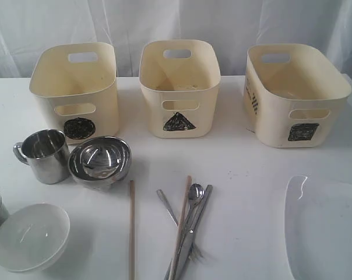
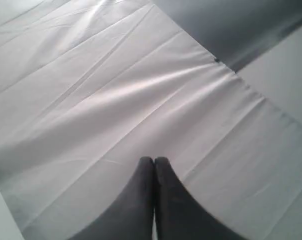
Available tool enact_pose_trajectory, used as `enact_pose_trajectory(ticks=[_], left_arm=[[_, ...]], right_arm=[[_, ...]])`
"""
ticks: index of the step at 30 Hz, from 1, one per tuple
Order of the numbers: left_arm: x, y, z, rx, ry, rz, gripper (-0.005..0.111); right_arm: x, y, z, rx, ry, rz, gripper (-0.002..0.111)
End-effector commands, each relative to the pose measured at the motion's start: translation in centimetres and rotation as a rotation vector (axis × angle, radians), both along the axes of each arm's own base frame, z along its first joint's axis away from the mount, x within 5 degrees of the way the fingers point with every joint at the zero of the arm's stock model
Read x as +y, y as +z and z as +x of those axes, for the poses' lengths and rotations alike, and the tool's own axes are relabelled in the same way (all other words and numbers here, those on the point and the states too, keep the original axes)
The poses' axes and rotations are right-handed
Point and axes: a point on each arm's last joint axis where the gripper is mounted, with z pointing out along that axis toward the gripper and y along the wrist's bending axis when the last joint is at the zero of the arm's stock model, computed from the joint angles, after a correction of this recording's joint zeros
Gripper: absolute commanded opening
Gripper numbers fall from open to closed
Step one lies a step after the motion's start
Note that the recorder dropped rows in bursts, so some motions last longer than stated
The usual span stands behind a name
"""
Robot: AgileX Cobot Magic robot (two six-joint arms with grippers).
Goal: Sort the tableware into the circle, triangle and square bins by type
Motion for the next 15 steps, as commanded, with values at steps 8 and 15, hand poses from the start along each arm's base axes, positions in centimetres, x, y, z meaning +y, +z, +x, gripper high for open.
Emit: enact_pose_trajectory(ticks=[8,15], left_arm=[[-8.9,8.3,19.2,0.708,-1.002,0.825,0.0],[-7.2,-1.5,21.6,1.589,-1.29,0.629,0.0]], right_arm=[[0.0,-0.1,0.0,-0.005,0.002,0.005,0.0],[0.0,-0.1,0.0,-0.005,0.002,0.005,0.0]])
